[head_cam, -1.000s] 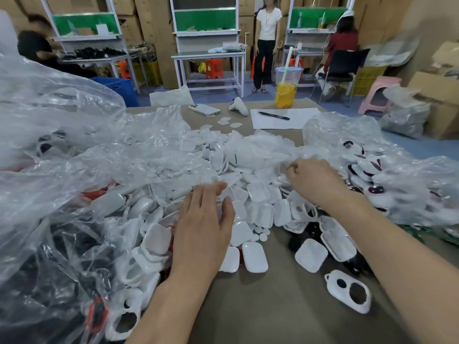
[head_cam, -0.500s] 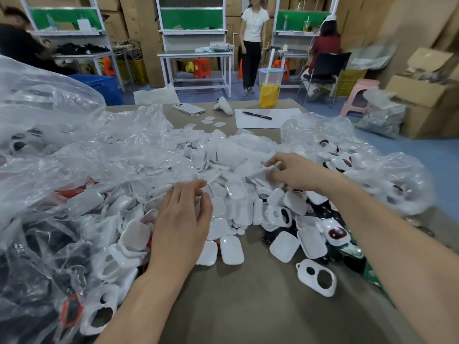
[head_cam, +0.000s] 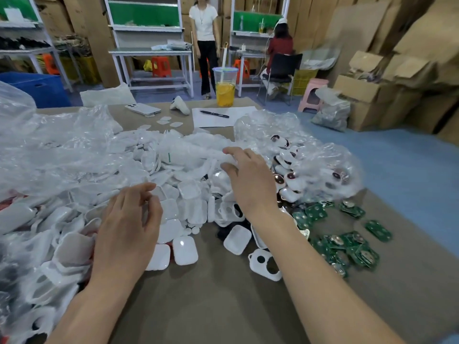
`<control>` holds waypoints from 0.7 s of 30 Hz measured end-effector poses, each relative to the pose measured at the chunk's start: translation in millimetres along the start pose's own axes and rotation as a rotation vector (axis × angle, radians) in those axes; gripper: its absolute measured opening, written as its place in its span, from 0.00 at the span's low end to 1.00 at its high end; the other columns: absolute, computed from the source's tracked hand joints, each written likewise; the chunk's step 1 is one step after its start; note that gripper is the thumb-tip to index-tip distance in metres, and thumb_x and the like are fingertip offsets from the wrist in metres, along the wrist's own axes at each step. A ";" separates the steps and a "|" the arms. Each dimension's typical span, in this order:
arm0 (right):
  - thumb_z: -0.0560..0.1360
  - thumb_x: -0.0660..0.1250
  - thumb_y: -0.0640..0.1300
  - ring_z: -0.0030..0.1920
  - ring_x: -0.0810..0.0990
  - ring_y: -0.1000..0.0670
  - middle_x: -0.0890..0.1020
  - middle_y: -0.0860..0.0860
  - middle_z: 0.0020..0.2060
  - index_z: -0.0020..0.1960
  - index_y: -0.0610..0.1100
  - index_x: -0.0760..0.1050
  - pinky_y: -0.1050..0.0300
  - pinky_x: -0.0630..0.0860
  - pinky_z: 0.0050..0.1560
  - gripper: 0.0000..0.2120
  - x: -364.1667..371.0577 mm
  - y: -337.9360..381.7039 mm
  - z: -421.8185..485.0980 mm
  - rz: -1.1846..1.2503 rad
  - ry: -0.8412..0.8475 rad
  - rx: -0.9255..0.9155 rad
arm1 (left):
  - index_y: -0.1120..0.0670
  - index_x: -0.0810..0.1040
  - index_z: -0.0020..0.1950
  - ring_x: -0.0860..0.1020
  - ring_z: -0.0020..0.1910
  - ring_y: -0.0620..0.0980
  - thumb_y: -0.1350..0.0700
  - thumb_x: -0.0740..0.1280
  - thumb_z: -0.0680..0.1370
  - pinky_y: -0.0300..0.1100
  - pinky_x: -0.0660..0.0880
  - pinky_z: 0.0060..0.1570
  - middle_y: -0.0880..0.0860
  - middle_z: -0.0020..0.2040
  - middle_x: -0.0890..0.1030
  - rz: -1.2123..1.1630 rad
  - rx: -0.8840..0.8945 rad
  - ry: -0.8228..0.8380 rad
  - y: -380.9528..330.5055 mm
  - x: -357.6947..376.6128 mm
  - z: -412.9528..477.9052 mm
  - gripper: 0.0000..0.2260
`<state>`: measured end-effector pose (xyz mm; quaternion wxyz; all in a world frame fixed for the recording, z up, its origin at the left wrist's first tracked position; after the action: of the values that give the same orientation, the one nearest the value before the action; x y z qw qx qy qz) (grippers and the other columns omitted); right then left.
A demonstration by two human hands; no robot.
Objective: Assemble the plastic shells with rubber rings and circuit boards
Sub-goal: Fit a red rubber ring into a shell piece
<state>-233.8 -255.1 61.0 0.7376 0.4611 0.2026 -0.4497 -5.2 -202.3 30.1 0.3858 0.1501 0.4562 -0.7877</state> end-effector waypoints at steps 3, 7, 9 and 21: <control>0.83 0.61 0.47 0.59 0.73 0.46 0.78 0.49 0.58 0.69 0.51 0.74 0.53 0.71 0.54 0.15 -0.2 2.7 -3.5 0.053 0.002 0.003 | 0.52 0.76 0.62 0.74 0.60 0.52 0.55 0.62 0.82 0.55 0.73 0.60 0.49 0.55 0.79 0.000 -0.004 0.005 -0.8 0.3 0.0 0.10; 0.83 0.60 0.46 0.54 0.78 0.48 0.77 0.52 0.59 0.65 0.51 0.75 0.51 0.75 0.51 0.13 3.4 9.2 -13.8 0.187 -0.007 -0.007 | 0.51 0.75 0.62 0.73 0.60 0.49 0.55 0.62 0.82 0.53 0.71 0.60 0.49 0.56 0.80 0.006 0.001 -0.003 -0.8 0.6 -0.2 0.10; 0.83 0.60 0.47 0.53 0.78 0.49 0.78 0.53 0.59 0.65 0.51 0.76 0.52 0.75 0.53 0.13 6.0 8.0 -14.7 0.207 0.004 -0.012 | 0.52 0.76 0.62 0.72 0.59 0.47 0.56 0.63 0.82 0.53 0.71 0.59 0.49 0.56 0.80 0.004 0.010 -0.011 -1.0 0.9 0.4 0.09; 0.83 0.61 0.49 0.33 0.78 0.63 0.85 0.60 0.44 0.62 0.54 0.77 0.64 0.78 0.35 0.10 9.0 -18.2 -8.9 0.746 0.132 0.189 | 0.52 0.76 0.61 0.73 0.59 0.49 0.57 0.62 0.82 0.51 0.70 0.58 0.49 0.56 0.80 0.001 0.025 -0.022 0.4 0.3 0.4 0.09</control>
<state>-243.6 -254.8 41.1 0.7903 0.5968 0.0256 -0.1367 -5.0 -202.9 29.8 0.3893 0.1462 0.4420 -0.7948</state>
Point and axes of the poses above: each hand's wrist, its own z-axis towards the middle knuckle, its own x-axis out of the palm, y = z × x, the point moved 7 cm from there along z, towards the middle knuckle
